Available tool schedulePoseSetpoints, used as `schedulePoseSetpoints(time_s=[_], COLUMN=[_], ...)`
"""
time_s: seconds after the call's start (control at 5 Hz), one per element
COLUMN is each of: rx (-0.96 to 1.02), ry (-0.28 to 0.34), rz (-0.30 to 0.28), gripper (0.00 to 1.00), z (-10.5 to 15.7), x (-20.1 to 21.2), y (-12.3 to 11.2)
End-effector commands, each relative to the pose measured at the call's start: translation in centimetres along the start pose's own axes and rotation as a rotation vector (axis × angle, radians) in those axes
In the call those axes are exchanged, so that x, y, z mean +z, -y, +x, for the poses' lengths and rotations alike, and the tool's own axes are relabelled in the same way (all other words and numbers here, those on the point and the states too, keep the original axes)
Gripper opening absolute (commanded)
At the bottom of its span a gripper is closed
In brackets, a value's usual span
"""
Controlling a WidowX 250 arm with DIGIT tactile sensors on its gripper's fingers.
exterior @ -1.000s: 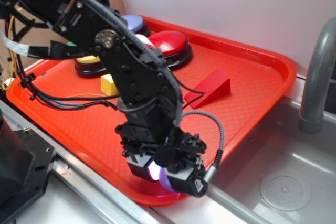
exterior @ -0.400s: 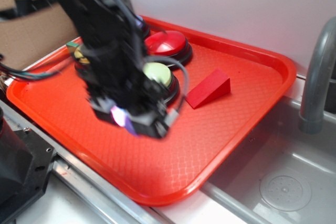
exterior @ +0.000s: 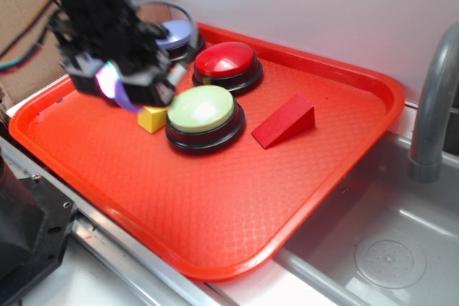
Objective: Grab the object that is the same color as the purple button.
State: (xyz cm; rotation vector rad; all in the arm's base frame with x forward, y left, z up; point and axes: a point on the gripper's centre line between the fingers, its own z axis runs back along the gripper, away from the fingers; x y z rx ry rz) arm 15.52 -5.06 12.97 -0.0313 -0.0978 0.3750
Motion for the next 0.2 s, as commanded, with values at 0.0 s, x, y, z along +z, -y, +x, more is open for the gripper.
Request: schedulePoseSetpoints(time_s=[0.0], rx=[0.075], ry=[-0.016], rz=[0.030], gripper=[0.00], z=[2.71], x=[0.86], y=[-2.19])
